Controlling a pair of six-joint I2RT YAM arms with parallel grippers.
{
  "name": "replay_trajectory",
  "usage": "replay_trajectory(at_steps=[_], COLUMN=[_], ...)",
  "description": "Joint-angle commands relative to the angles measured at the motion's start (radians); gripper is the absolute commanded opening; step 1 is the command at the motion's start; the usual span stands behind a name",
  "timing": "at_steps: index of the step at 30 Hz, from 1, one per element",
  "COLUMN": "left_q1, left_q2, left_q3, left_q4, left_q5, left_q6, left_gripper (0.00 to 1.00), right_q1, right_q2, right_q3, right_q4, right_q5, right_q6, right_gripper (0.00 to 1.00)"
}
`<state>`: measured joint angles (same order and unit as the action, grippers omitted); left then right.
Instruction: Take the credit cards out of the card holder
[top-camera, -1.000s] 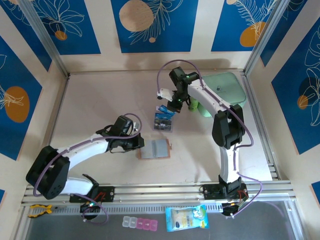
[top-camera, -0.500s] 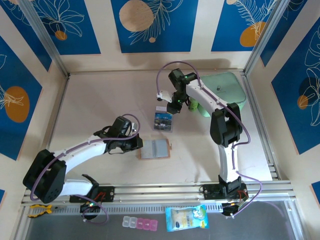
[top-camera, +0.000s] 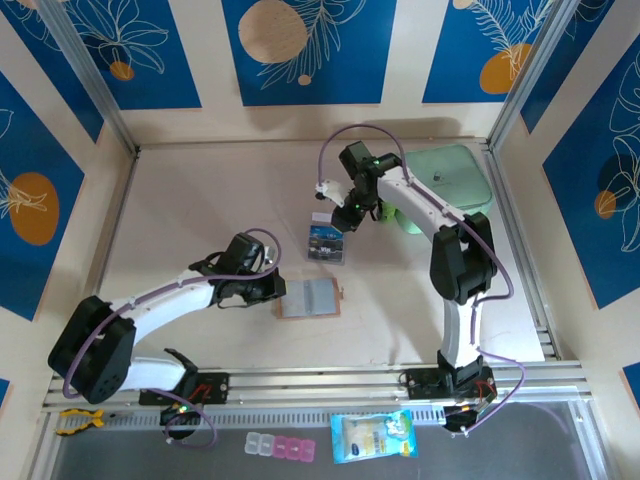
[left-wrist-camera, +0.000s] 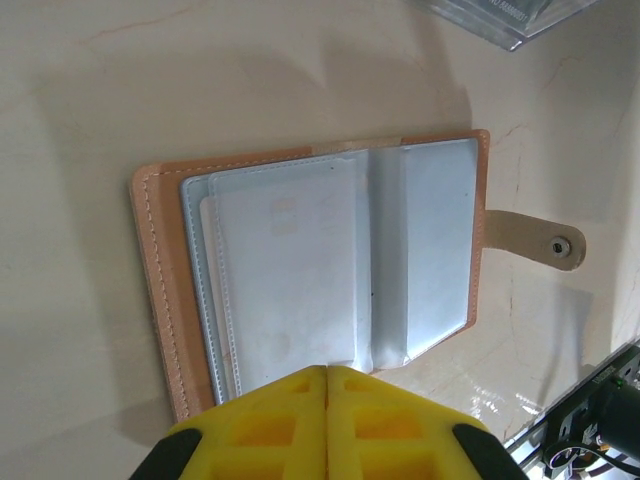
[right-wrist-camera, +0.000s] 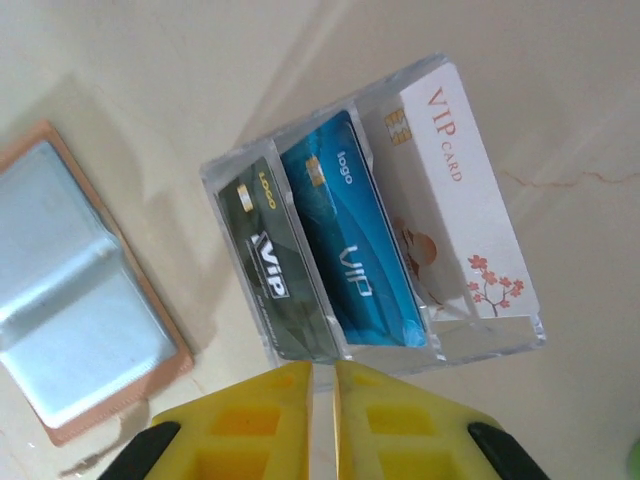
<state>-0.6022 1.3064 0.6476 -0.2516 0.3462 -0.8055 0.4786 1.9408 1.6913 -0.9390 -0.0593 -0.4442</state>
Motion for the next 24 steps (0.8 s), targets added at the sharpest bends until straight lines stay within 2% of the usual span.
replay_trajectory(at_steps=[1,9,12,13,19,24], left_q1=[0.010,0.015,0.016,0.015,0.018,0.018], left_q2=[0.008,0.004,0.003,0.005,0.037,0.053], left_q3=[-0.015,-0.032,-0.040,-0.046,-0.060,-0.077], left_q4=[0.007,0.009,0.012,0.017,0.037,0.058], left_q5=[-0.009,-0.016,-0.021,-0.022,-0.016,-0.018], left_q6=[0.005,0.021,0.022,0.023,0.031,0.028], left_gripper=[0.08,0.08,0.08,0.07,0.03,0.02], right_q1=[0.009,0.021,0.034,0.043,0.100,0.148], right_q2=[-0.080,-0.174,-0.222,-0.241,-0.278,-0.281], right_q3=[-0.082,-0.273,-0.360,-0.390,-0.463,-0.520], right_q4=[0.127,0.305,0.363,0.383,0.347,0.364], right_q5=[-0.066,-0.068,-0.126,-0.139,-0.168,-0.188], right_q6=[0.270,0.713,0.825,0.867,1.006,1.056], right_gripper=[0.14,0.12,0.12,0.09,0.06,0.09])
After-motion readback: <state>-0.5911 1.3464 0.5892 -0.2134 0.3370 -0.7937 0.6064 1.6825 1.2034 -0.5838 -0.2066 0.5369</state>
